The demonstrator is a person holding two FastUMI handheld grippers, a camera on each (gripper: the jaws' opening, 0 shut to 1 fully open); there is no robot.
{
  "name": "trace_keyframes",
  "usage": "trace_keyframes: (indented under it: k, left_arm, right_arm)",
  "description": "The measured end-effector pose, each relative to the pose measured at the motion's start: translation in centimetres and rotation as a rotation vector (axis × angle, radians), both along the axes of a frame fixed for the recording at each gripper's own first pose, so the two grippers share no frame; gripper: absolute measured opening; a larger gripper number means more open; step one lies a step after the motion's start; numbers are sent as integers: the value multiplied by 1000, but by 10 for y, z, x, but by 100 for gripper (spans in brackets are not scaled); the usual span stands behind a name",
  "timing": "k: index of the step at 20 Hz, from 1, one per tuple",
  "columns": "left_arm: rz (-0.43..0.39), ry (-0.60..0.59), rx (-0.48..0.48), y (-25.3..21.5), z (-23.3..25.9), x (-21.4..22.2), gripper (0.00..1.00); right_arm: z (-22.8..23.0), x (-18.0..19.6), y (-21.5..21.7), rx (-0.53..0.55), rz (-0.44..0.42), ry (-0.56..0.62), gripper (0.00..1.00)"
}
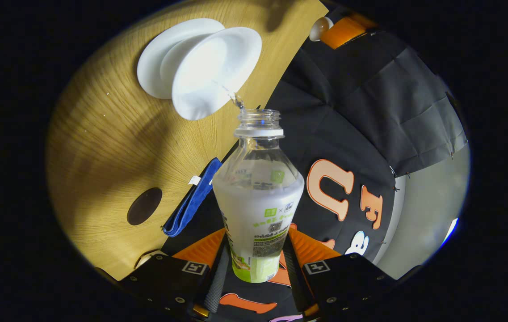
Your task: Open the teacup lid with one hand, grasp the water bottle and pour water into the teacup with the other hand; after pouring, place the water bottle on the coaster and then close the teacup lid.
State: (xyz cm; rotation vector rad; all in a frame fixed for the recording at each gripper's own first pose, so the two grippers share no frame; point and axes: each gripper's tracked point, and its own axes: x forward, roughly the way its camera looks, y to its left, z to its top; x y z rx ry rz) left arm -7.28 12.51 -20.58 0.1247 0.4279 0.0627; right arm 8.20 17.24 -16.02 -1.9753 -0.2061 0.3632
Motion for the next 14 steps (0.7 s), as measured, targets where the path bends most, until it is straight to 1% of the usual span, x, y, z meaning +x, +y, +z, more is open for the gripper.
trace_keyframes:
  k: [6, 7, 8, 14]
  left_arm:
    - [1, -13, -3, 1, 3, 2, 27]
    - [1, -15, -5, 0, 4, 2, 27]
    - [-2, -18, -7, -1, 5, 4, 27]
    - [-7, -28, -24, -9, 10, 7, 27]
  right_arm:
    - [-5, -2, 1, 31, 10, 19, 64]
    - [-8, -3, 1, 45, 9, 31, 67]
    - [-13, -5, 0, 66, -1, 55, 64]
    - [-37, -21, -4, 234, -65, 187, 64]
